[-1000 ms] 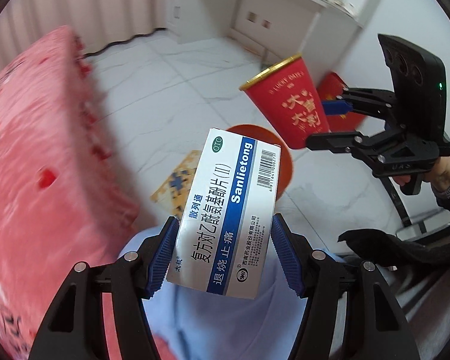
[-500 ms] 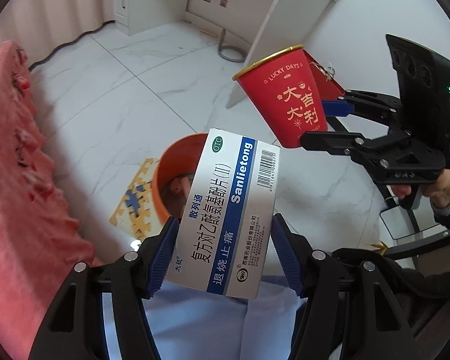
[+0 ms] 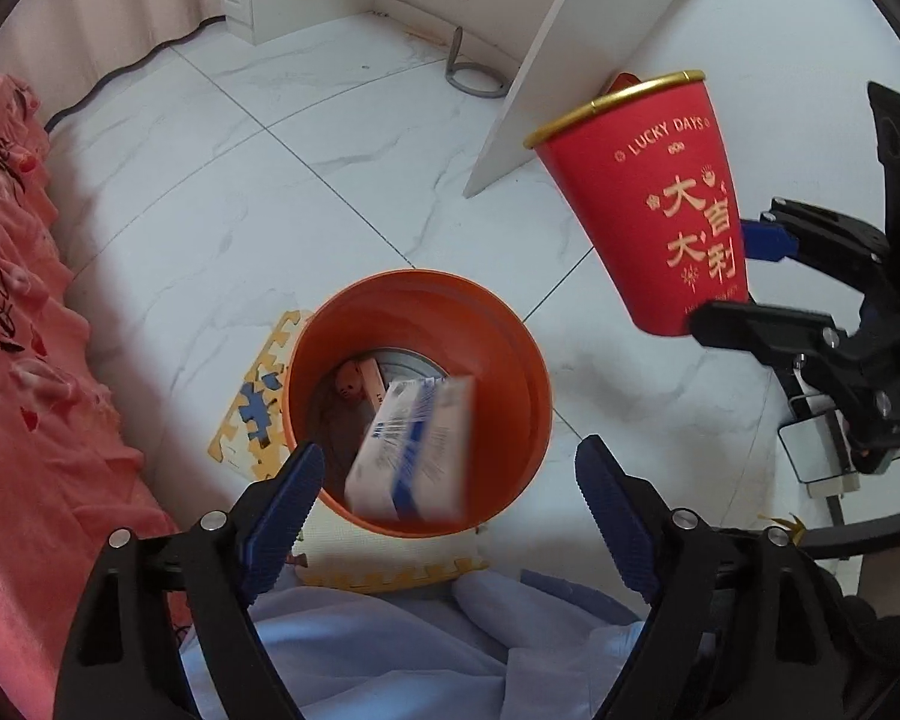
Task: Collect trash
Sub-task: 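Open the left gripper dropping the medicine box while the right gripper releases the red cup, then swing both tools back from the bucket to the bed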
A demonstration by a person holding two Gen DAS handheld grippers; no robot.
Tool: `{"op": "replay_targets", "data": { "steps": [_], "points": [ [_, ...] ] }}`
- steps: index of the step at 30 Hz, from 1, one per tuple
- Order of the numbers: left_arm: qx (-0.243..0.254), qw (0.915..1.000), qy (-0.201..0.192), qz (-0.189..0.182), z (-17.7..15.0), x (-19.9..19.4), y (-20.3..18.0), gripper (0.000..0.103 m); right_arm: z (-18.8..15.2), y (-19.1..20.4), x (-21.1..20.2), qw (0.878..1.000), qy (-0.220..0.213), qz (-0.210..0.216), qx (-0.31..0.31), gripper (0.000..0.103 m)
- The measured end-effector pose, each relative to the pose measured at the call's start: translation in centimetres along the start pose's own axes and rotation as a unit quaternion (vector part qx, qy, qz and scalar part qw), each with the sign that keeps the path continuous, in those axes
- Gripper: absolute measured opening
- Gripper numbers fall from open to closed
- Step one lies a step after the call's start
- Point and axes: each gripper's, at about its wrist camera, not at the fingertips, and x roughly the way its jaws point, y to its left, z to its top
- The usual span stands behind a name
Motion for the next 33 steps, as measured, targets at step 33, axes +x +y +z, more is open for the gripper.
{"op": "replay_targets", "data": {
  "steps": [33],
  "points": [
    [-0.033, 0.999, 0.005, 0.03, -2.9, -2.1, 1.6, 0.085, 0.3, 2.4, 3.9, 0.999, 0.035, 0.006, -0.015, 0.069]
  ]
}}
